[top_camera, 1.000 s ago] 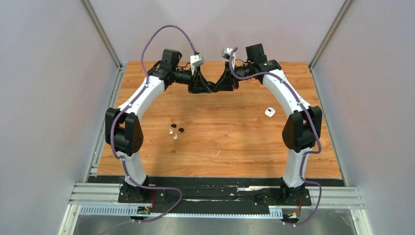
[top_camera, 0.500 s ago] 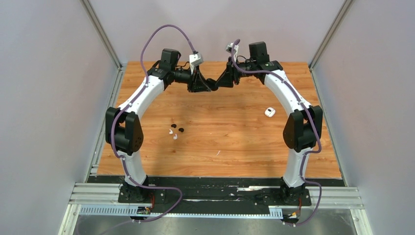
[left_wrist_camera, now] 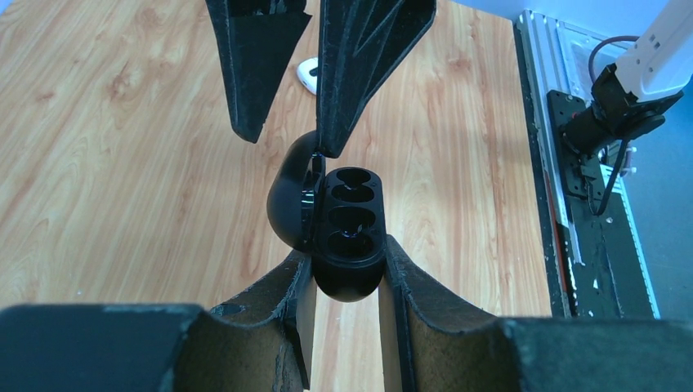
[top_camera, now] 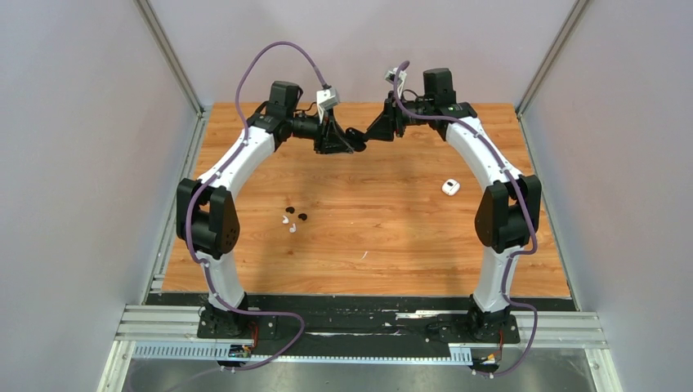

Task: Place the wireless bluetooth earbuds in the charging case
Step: Open the charging case.

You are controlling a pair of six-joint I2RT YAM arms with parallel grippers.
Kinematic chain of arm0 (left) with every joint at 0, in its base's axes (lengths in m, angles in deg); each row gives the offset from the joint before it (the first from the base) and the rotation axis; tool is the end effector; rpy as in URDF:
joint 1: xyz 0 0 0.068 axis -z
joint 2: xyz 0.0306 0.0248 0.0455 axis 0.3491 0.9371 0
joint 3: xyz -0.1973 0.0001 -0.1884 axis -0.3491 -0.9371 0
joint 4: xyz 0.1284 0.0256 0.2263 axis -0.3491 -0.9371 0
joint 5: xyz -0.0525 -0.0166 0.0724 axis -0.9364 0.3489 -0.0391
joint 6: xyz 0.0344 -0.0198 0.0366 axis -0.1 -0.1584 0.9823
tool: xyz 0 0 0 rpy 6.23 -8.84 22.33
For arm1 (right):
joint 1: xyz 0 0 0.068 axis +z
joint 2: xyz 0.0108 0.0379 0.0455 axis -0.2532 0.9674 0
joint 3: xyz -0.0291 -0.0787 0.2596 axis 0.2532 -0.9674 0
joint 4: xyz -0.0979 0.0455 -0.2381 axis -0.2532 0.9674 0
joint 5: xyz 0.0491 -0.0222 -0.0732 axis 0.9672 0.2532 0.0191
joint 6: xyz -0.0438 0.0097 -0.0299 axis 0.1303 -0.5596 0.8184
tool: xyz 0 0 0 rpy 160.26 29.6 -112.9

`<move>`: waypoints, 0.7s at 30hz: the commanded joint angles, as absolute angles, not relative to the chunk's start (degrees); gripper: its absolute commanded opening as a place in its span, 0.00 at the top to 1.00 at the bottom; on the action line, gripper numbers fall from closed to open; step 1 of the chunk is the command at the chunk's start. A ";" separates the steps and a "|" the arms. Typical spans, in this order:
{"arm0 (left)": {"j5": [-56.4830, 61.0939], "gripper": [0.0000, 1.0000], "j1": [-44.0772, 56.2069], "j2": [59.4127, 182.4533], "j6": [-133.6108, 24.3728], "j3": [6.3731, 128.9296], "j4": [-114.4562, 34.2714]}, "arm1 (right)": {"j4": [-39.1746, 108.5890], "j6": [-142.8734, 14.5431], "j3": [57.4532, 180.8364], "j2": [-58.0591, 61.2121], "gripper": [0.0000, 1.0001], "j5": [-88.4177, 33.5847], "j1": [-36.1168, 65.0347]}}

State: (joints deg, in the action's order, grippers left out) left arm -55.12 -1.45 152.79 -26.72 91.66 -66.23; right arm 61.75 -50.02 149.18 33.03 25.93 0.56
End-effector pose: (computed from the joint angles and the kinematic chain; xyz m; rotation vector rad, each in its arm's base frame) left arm 0.3893 -0.1682 0.3263 1.1877 1.6240 -1.2542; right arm 0.4229 0.1475 0.3359 -0.9773 1.8008 1.2207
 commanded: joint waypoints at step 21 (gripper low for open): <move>-59.03 1.00 -1.19 152.21 -36.01 90.02 -56.77 | 57.12 -48.21 148.31 33.01 0.93 38.77 0.66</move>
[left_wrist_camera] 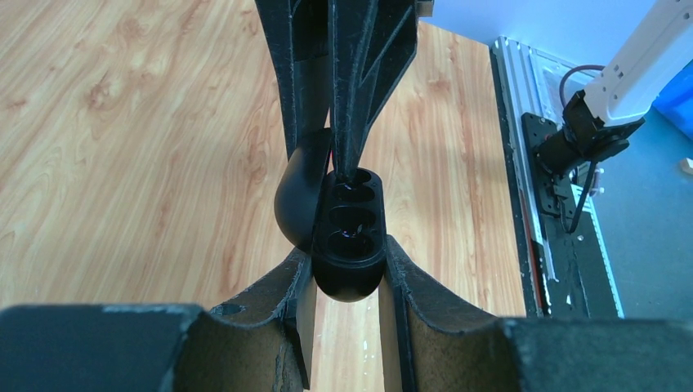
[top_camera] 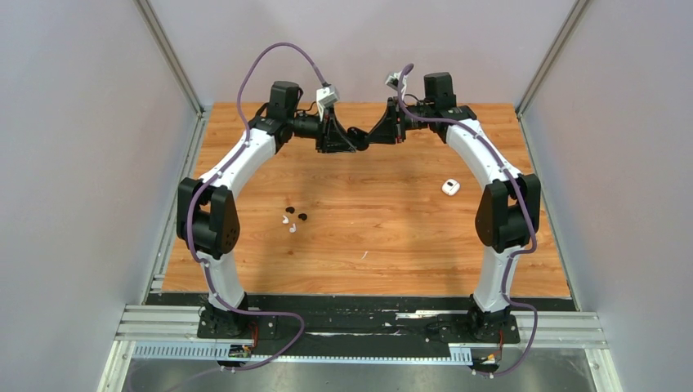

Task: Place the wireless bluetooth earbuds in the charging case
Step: Open the charging case.

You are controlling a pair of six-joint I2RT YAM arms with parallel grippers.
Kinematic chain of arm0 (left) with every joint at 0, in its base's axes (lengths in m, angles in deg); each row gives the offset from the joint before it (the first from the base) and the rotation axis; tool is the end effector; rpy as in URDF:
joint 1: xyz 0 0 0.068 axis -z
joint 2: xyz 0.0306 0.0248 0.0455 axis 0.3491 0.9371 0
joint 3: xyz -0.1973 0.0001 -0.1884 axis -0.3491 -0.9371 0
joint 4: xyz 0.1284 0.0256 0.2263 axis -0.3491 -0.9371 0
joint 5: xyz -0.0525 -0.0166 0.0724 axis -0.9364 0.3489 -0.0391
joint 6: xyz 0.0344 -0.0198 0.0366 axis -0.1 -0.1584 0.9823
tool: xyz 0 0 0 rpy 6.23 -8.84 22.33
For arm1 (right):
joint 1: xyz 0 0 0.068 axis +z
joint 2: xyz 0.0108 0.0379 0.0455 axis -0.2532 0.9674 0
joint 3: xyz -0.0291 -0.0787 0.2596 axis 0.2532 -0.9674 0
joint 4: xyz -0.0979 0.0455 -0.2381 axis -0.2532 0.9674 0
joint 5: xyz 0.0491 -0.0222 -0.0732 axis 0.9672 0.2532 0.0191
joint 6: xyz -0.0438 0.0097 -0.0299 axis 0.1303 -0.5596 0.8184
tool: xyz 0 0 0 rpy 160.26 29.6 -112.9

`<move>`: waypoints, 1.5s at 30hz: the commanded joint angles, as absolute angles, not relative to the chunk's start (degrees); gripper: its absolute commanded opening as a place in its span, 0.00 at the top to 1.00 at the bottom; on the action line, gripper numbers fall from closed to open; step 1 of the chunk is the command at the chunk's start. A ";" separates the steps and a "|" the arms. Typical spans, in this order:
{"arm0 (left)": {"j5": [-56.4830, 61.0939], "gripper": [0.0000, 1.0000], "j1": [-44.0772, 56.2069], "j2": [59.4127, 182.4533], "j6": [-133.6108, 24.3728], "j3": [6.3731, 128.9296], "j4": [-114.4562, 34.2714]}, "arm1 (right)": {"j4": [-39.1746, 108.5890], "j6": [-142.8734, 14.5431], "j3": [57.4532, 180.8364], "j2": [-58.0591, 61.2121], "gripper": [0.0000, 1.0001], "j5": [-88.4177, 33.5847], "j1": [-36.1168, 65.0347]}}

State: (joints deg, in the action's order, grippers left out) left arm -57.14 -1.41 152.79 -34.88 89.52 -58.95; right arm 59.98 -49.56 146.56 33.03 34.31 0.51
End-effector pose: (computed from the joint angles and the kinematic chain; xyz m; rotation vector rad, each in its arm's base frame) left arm 0.3924 -0.1701 0.3242 1.1294 1.6270 -1.3343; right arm 0.4191 0.1483 0.3261 -1.0426 1.7247 1.3737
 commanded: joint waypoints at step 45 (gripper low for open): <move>-49.52 0.42 -2.33 158.77 -42.00 105.43 -85.37 | 90.06 -12.75 159.77 36.79 1.00 18.12 8.45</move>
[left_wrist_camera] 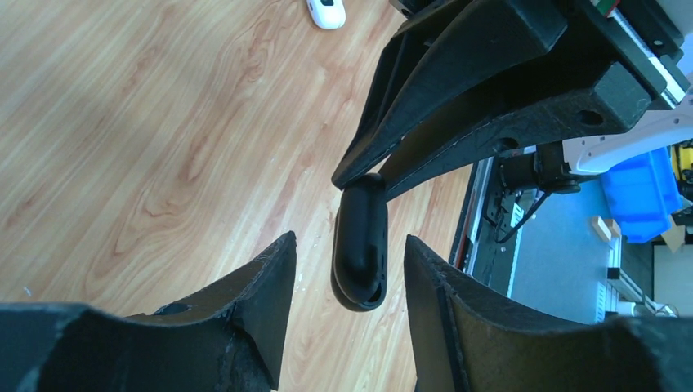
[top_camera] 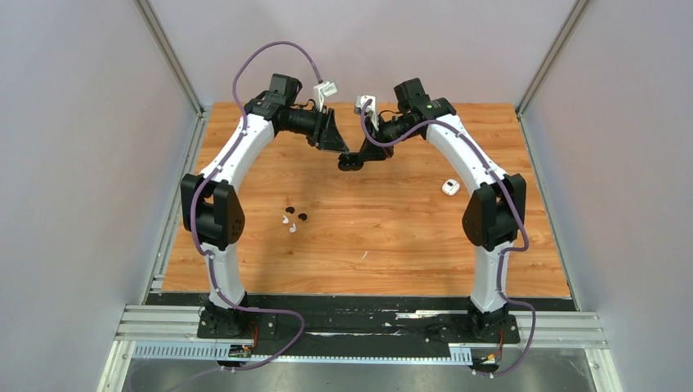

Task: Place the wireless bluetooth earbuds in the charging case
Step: Open the charging case.

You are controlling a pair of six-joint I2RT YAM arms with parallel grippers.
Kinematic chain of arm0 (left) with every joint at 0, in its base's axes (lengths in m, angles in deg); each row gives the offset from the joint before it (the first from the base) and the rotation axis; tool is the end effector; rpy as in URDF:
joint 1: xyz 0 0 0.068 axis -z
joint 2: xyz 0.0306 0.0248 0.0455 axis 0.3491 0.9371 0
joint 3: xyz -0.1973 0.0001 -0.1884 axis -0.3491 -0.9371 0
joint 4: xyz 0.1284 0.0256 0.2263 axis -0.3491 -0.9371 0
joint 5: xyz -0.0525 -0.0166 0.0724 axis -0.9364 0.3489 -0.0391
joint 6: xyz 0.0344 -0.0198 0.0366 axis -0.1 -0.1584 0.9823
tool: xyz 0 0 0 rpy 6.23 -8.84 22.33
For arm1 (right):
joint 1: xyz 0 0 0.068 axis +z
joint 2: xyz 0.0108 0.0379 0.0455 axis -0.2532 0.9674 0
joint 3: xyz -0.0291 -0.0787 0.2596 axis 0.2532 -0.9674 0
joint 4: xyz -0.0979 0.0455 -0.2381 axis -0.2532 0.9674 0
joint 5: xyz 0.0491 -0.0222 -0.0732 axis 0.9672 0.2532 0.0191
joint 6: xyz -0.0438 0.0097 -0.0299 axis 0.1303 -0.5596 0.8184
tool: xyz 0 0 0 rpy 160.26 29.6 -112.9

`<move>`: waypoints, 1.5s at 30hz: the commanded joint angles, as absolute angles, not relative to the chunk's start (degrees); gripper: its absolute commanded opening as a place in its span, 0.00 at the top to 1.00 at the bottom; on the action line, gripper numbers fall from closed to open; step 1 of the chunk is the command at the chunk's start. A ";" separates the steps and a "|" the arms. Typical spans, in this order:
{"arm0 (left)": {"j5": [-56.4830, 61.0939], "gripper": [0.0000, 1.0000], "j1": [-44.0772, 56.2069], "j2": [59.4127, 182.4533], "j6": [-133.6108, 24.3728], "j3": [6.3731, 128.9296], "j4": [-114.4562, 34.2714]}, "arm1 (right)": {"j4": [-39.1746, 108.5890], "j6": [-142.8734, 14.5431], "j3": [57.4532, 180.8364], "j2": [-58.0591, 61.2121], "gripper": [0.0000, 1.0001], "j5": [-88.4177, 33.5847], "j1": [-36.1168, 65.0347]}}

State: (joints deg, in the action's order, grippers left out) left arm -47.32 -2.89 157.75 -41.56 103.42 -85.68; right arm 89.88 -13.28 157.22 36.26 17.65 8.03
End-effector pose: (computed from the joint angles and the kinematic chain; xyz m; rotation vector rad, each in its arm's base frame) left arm 0.4020 -0.1587 0.3305 0.8357 2.1146 -1.3376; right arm 0.3882 0.1931 0.3215 -1.5128 1.7090 0.9791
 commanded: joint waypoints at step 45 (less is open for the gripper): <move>-51.28 0.52 -1.55 161.70 -44.25 106.51 -85.13 | 89.48 -13.76 159.64 36.99 1.00 18.13 8.54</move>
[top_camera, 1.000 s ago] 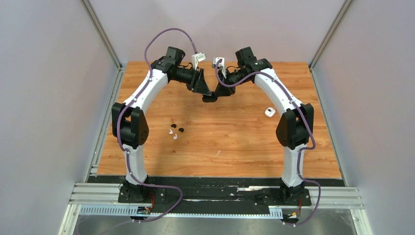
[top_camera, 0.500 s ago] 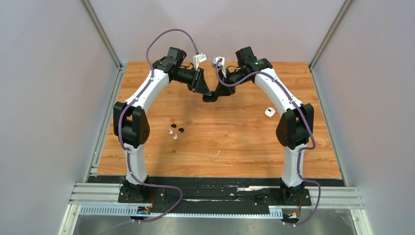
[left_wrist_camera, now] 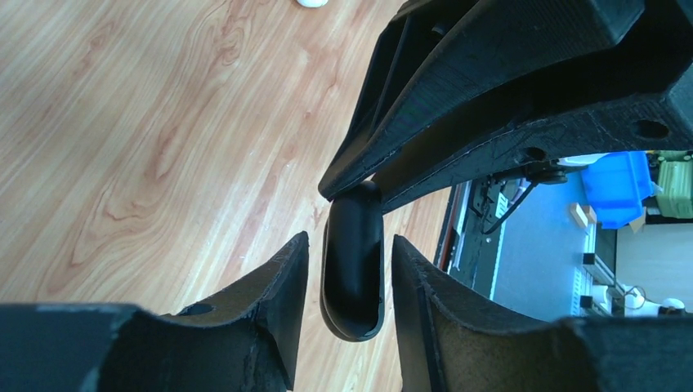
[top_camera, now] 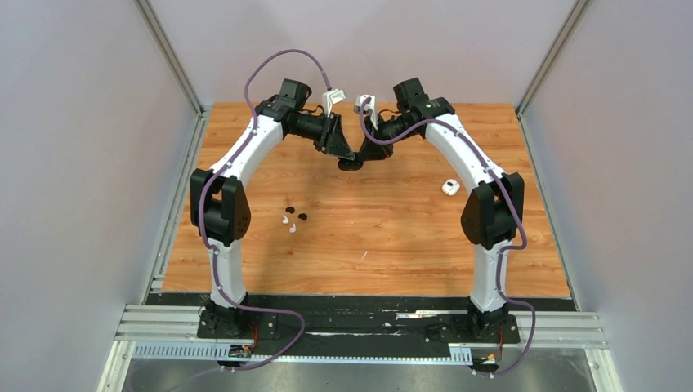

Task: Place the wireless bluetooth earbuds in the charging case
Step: Open the charging case.

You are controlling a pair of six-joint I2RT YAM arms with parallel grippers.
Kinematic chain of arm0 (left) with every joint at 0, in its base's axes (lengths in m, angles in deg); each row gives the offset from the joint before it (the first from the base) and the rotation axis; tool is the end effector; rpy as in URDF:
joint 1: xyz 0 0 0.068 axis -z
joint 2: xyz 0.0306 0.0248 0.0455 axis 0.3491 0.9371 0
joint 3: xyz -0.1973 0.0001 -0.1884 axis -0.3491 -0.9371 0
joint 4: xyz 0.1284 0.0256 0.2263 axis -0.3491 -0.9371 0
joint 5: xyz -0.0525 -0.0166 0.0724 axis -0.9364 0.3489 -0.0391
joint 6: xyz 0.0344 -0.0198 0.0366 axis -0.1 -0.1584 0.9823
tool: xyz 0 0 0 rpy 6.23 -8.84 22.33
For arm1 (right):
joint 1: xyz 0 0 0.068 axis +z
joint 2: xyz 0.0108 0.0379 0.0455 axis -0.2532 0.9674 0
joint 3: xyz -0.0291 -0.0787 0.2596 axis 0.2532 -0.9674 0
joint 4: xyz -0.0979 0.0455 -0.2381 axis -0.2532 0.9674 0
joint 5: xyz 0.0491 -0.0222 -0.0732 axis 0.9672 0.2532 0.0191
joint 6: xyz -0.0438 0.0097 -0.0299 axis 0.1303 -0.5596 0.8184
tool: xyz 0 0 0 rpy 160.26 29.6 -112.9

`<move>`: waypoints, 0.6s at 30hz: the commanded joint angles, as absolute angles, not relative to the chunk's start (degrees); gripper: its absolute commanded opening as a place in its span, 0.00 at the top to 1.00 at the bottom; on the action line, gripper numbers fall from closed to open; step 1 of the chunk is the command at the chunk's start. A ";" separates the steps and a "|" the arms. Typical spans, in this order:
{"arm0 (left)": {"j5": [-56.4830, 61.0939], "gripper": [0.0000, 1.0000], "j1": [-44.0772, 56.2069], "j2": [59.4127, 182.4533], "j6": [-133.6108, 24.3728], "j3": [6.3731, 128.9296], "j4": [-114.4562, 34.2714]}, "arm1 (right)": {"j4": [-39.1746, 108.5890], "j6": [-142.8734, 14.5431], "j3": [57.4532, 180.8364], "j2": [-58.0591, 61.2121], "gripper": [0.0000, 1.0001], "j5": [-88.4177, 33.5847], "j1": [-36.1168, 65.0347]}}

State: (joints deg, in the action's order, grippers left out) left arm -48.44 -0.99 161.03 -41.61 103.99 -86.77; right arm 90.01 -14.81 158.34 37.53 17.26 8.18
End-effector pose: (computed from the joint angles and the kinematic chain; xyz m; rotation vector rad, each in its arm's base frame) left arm 0.4062 -0.1757 0.3091 0.8569 2.1655 -1.4016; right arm 0.3924 0.1960 0.3179 -1.4964 1.7408 0.9891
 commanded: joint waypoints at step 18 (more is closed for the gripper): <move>-57.67 0.58 -2.67 163.66 -46.61 106.87 -84.02 | 89.57 -12.00 159.52 36.77 1.00 16.80 9.24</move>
State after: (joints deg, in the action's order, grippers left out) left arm -54.51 -2.24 163.00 -45.28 104.69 -85.59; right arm 90.03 -13.39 158.34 37.53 16.49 8.90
